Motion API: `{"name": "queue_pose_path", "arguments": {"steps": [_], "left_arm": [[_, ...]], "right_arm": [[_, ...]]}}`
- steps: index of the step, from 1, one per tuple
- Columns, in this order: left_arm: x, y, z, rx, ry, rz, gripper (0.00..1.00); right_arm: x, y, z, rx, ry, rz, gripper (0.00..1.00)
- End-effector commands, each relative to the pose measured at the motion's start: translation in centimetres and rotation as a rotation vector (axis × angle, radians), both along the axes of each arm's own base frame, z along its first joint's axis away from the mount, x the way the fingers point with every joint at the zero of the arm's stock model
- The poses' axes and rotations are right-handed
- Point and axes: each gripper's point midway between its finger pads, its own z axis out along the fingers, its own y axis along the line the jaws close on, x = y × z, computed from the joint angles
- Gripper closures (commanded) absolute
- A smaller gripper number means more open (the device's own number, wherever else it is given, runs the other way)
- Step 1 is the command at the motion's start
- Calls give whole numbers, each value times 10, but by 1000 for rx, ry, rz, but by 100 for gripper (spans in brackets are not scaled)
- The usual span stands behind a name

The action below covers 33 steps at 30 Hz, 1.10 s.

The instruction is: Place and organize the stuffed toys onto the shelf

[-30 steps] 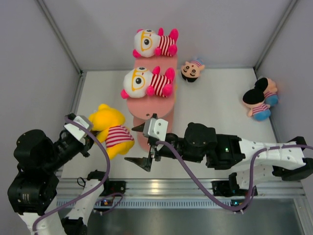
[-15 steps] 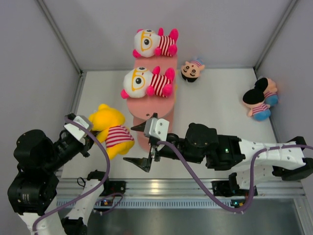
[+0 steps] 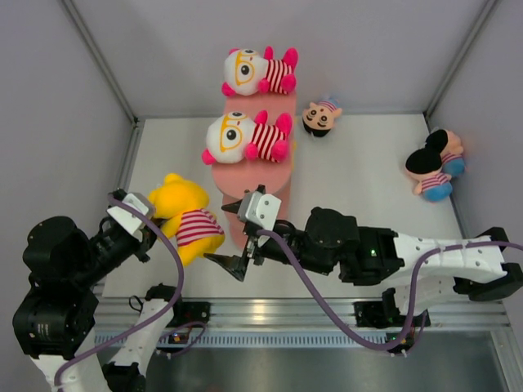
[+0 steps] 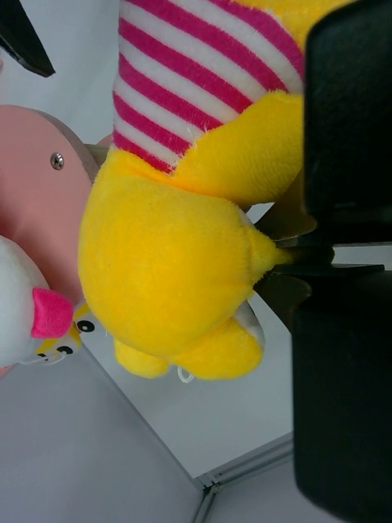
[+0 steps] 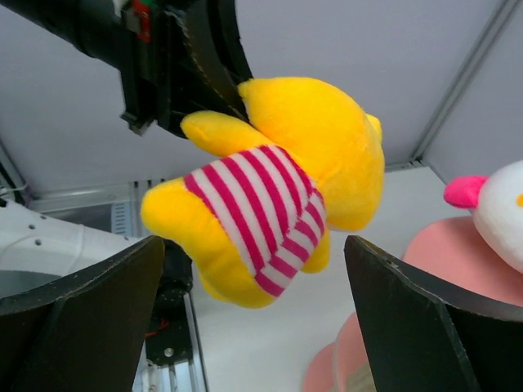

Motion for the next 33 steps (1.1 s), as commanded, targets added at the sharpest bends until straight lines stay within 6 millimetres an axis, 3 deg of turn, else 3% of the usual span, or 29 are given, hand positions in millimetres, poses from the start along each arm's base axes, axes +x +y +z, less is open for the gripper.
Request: {"name": "queue_pose_path", "arguments": {"steps": [1,10,21,24,25,26,28,29,32,33], "left_arm": [[-5,-1,19,-20,-76,4,100],[-6,-4,20,-25,-75,-14,100],[-8,-6,20,-30,-74,-27,100],[-9,-7,21,-34,-75,-32,100],[-8,-6,20,-32,-73,-31,100],[-8,-6,20,-32,-75,-30,100],[-8,-5,20,-29,-76,-26,100],[-7,-5,20,-27,-77,-21,100],[-5,0,19,-13,-82,5,100],[-5,2,18,-9,-86,14,95]], "right_arm": [[15,-3,4,55,30,-119,8],[16,9,-12,13,-30,-123,7],[32,14,-3,28,-69,-217,14],[35,14,-3,33,-68,-235,28],[35,15,-3,34,-67,-236,37],[34,15,-4,34,-65,-235,59],[34,13,-3,44,-47,-234,83],[33,10,-1,49,-39,-231,100],[27,0,10,82,8,-191,100],[20,-2,15,109,41,-154,100]]}}
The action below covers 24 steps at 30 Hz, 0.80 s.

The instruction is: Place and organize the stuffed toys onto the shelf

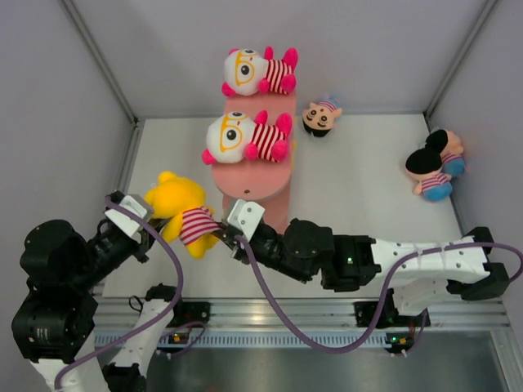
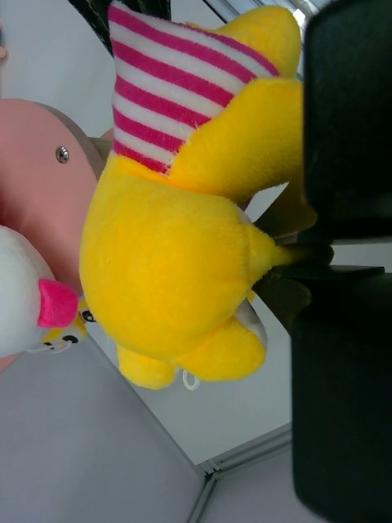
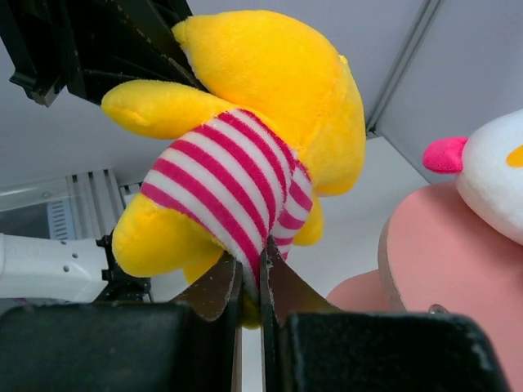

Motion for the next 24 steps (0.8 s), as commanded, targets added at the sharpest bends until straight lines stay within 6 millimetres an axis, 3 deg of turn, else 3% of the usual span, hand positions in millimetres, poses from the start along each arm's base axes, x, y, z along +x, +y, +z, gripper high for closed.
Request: {"name": "queue_pose_path", "arguments": {"steps": [1,2,6,8,9,13,16,18,20,24], "left_arm": [[-5,0,14,-8,-64,3,88],[-4,2,13,-3,-64,13,77],[-5,3,14,1,-73,17,59],[-5,3,15,1,-74,15,45],[-5,3,15,4,-76,16,33],[-3,3,11,19,-73,10,14],[0,1,6,35,-68,-15,1],[2,-1,7,42,-70,-32,1],[2,-5,15,39,-83,-57,1],[-7,-14,45,52,-172,-128,1]], "right_arm": [[-13,-27,55,171,83,61,100],[-16,-31,59,182,95,81,100],[-31,-53,69,206,173,162,100],[-30,-65,73,230,217,162,100],[-32,-69,73,243,257,165,100],[-31,-82,75,288,331,182,100],[-35,-82,80,301,361,246,100],[-45,-78,87,296,374,341,100],[-37,-75,91,285,371,352,100],[-33,-70,96,254,355,422,100]]}}
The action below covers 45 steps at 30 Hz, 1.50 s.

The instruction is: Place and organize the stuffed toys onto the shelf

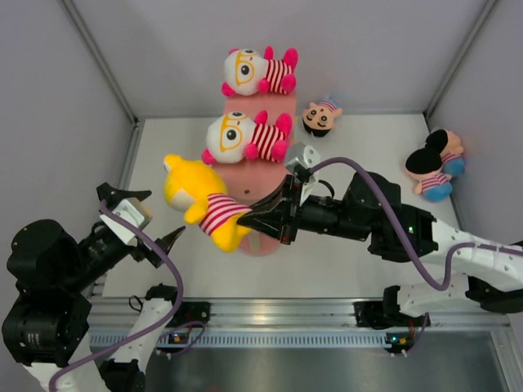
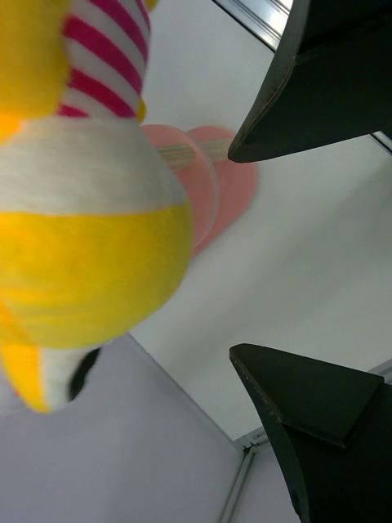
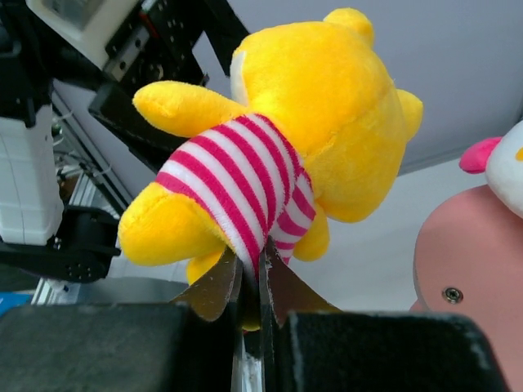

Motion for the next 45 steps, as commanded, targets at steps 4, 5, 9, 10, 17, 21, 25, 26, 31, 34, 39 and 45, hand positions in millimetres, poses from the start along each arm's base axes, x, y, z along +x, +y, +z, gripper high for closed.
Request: {"name": "queue_pose_path", "arguments": {"steps": [4,5,9,10,17,21,25,26,31,34,39,45], "left_arm": [[-1,-16,43,23,-135,-126,1],[2,-17,47,21,-149,-130,1],[8,-22,49,-1,-138,-162,1],[6,-25,50,-4,-138,-177,2],[-15,-43,59,-52,-141,-307,85],[-23,-43,56,-100,-100,-288,100],[-17,-25,58,-158,-75,-116,100],[-10,-10,59,-172,-80,0,100],[4,36,54,-174,-104,295,100],[3,46,50,-171,-109,353,100],[4,48,47,-189,-96,379,100],[4,46,45,-205,-84,375,100]], "right_arm": [[-15,-3,35,52,-43,207,100],[-17,-4,40,60,-49,224,100],[-24,-4,44,63,-60,298,100],[-22,-4,44,65,-61,298,100],[-15,9,36,46,-14,344,100],[-5,16,31,21,-6,310,88],[21,11,33,2,-27,153,37],[32,8,34,-1,-44,86,33],[47,-2,37,-30,-147,-15,12],[53,-2,34,-72,-245,-81,8],[39,18,29,-109,-398,-128,5],[10,40,30,-65,-524,-216,3]]}}
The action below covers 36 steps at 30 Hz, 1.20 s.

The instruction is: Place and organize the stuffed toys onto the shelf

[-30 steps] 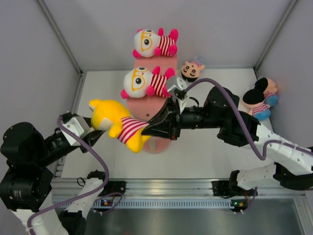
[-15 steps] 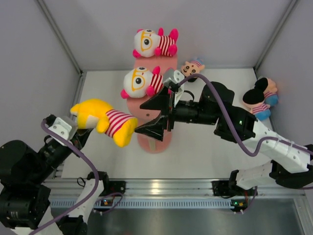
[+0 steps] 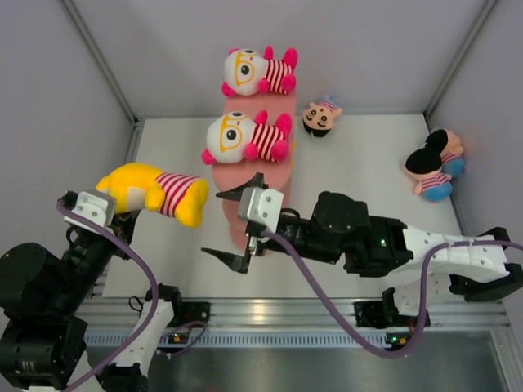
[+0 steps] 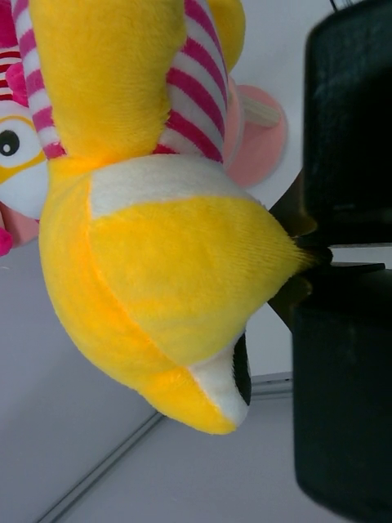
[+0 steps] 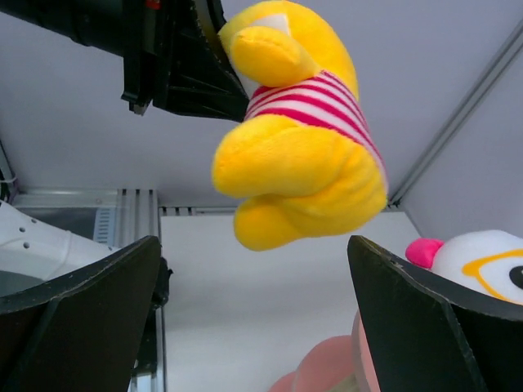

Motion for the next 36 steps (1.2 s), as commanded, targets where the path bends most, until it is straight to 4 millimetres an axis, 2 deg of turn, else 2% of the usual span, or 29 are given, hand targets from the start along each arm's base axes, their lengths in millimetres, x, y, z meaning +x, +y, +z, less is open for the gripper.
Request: {"name": "queue_pose_path", "arguments": {"steps": [1,3,5,6,12,15,18,19,20,21,22,23,25,26,29,30,32,33,34,36], "left_arm": [[3,1,14,-35,-49,20,100],[1,-3,13,-39,-46,-6,100],[-3,-9,14,-39,-52,-43,100],[-4,-12,13,-39,-52,-58,100],[-3,-14,10,-37,-45,-62,100],[-10,-22,12,-37,-56,-109,100],[-18,-30,16,-29,-79,-162,100],[-22,-35,16,-22,-84,-194,100],[-24,-38,16,-16,-88,-213,100],[-25,-38,15,-12,-90,-218,100],[-27,-40,13,-3,-94,-232,100],[-28,-40,12,3,-95,-232,96],[-29,-37,11,18,-109,-216,72],[-29,-35,10,23,-109,-208,45],[-29,-29,9,45,-126,-175,22],[-29,-28,9,51,-130,-167,19],[-28,-23,8,68,-137,-140,15],[-28,-21,8,70,-138,-131,12],[-27,-20,8,74,-138,-122,11],[-25,-18,7,75,-132,-111,9]], "right_arm": [[12,3,16,85,-104,-145,3],[12,6,16,98,-126,-169,3],[17,5,28,150,-130,-211,3],[18,7,28,157,-131,-220,3],[23,12,42,212,-124,-259,3],[26,21,41,191,-118,-281,5],[22,30,32,161,-113,-256,27],[20,31,32,170,-92,-244,50],[18,31,33,181,-79,-228,64],[17,27,35,191,-66,-219,87],[16,24,38,208,-39,-209,99],[12,22,39,208,-26,-189,100],[8,9,47,228,20,-163,100],[5,6,43,203,36,-145,100],[-1,-17,48,197,114,-101,100],[-1,-31,44,159,131,-94,100],[-10,-42,36,112,195,-39,100],[-7,-56,38,109,217,-35,100],[-9,-62,20,41,251,-33,100],[-14,-78,4,10,335,-13,100]]}}
